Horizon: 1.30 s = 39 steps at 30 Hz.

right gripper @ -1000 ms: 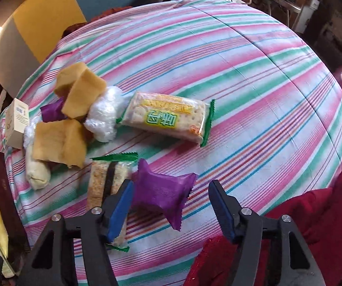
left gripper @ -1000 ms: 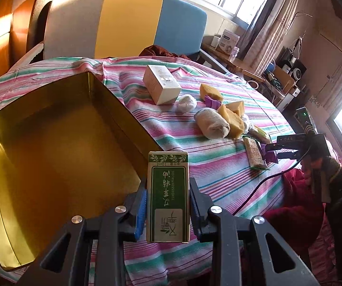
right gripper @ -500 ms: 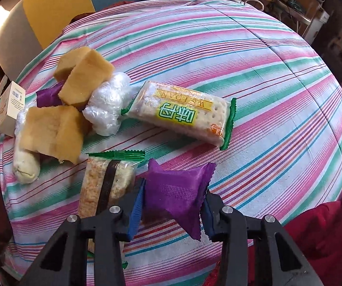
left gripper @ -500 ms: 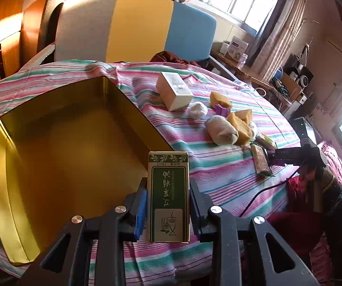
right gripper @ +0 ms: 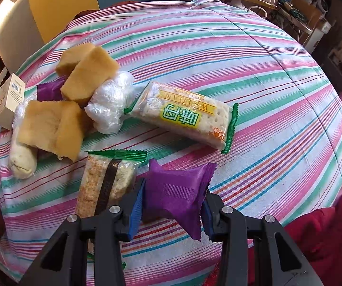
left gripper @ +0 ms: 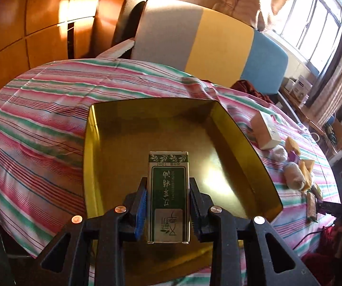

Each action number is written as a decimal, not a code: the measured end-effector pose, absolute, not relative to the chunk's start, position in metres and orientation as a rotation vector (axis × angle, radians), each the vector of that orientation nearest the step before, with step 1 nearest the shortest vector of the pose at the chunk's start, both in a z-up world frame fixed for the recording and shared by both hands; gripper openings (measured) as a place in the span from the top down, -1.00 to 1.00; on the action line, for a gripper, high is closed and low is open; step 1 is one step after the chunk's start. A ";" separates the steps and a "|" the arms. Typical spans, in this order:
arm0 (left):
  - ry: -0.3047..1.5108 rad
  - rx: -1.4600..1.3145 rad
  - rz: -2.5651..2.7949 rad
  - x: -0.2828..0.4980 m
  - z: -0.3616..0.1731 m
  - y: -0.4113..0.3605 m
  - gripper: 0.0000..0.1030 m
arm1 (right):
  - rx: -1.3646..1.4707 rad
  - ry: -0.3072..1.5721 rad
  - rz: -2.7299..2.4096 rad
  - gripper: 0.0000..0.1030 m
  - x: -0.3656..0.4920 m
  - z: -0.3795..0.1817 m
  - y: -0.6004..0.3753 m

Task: Organize objects
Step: 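Drop the tea box into the gold tray with the left gripper while the right grasps a purple candy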

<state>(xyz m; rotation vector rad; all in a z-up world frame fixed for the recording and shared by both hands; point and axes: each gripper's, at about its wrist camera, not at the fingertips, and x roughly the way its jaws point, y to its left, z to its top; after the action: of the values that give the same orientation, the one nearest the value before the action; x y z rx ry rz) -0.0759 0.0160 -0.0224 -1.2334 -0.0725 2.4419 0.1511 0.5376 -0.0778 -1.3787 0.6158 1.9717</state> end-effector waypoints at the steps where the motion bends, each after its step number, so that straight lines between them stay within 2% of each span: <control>1: -0.083 -1.247 2.457 -0.086 -0.024 0.012 0.41 | -1.381 0.611 1.971 0.18 0.146 -0.081 0.537; 8: -0.247 -1.318 2.515 -0.156 -0.030 0.004 0.41 | -1.389 0.593 1.971 0.18 0.144 -0.081 0.534; 13: -0.207 -1.411 2.593 -0.198 -0.053 0.010 0.41 | -1.394 0.576 1.972 0.18 0.142 -0.080 0.529; 22: -0.019 -1.491 2.666 -0.232 -0.081 0.028 0.40 | -1.401 0.562 1.975 0.18 0.140 -0.081 0.525; 25: 0.021 -1.486 2.680 -0.233 -0.080 0.029 0.27 | -1.402 0.561 1.975 0.18 0.140 -0.081 0.524; 30: 0.051 -1.415 2.711 -0.216 -0.063 0.028 0.25 | -1.404 0.561 1.974 0.17 0.138 -0.080 0.520; 39: 0.107 -1.147 2.742 -0.132 -0.011 0.032 0.21 | -1.404 0.554 1.971 0.17 0.138 -0.078 0.515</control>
<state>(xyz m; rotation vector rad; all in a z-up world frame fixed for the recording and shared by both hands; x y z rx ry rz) -0.1318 0.0324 -0.0109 -1.1466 0.1068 2.7424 0.1381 0.5147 -0.0778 -1.4043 0.5539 1.9707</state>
